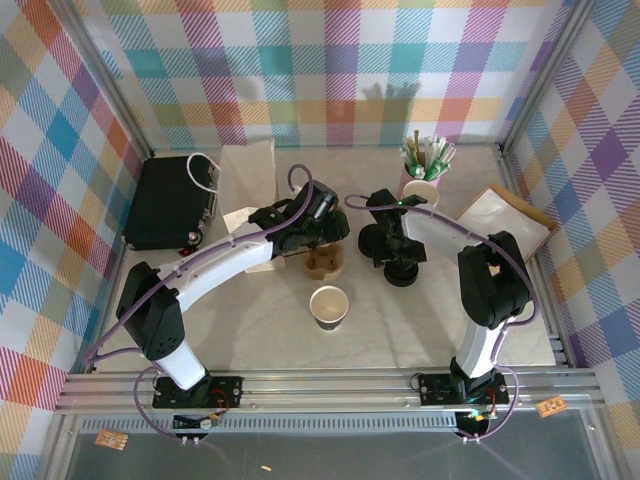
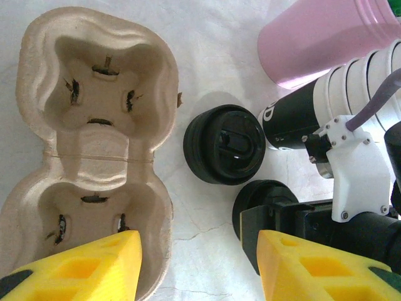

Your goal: Pack the takeout coffee

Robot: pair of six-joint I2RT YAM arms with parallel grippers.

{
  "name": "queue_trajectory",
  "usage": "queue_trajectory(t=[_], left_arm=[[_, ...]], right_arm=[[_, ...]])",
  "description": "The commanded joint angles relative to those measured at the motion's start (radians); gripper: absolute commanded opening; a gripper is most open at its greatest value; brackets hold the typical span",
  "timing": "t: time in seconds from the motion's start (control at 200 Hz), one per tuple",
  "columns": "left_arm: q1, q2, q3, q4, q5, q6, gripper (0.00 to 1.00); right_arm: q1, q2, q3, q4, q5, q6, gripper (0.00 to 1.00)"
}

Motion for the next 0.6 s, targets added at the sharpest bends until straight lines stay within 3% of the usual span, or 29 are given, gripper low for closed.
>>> queue_trajectory(t=[0.0, 0.595], left_arm=[[-0.007, -0.005, 0.031, -0.023, 0.003, 0.016, 0.52], [-0.023, -0.011, 0.027, -0.030, -0.006, 0.014, 0.52]], right_arm=[[-0.008, -0.027, -0.022, 0.002, 0.010, 0.017, 0.80], [-0.021, -0.039, -0.091, 0.065, -0.023, 0.038, 0.80]])
